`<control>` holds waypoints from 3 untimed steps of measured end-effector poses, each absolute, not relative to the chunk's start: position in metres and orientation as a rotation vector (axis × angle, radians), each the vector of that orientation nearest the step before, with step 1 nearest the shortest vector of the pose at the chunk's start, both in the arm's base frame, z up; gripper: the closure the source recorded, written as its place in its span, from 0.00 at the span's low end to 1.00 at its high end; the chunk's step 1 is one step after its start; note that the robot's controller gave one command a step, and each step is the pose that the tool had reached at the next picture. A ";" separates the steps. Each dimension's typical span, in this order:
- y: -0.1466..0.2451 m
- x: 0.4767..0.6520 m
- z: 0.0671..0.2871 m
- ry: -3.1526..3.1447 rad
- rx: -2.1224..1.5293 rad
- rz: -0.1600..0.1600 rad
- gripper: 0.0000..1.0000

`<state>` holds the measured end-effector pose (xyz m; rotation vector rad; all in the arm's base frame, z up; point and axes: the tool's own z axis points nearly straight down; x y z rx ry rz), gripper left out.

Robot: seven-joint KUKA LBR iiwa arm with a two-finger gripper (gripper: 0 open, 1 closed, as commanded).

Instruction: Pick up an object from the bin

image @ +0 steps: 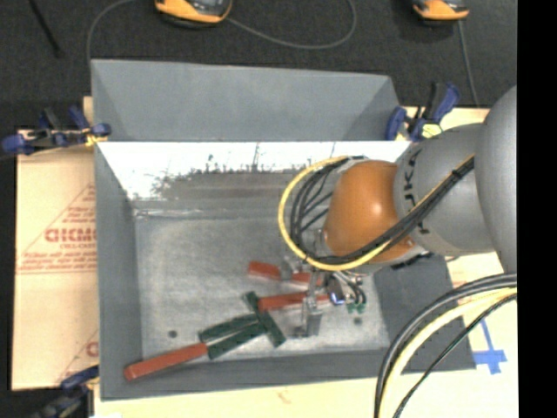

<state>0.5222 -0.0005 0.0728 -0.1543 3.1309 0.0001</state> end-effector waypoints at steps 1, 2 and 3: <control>-0.001 0.525 0.075 3.120 -0.156 -0.001 1.00; -0.001 0.527 0.105 3.131 -0.161 -0.002 1.00; -0.002 0.529 0.138 3.131 -0.162 -0.002 1.00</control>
Offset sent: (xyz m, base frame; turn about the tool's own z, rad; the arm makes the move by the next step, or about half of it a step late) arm 0.0000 0.0000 0.0000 0.0000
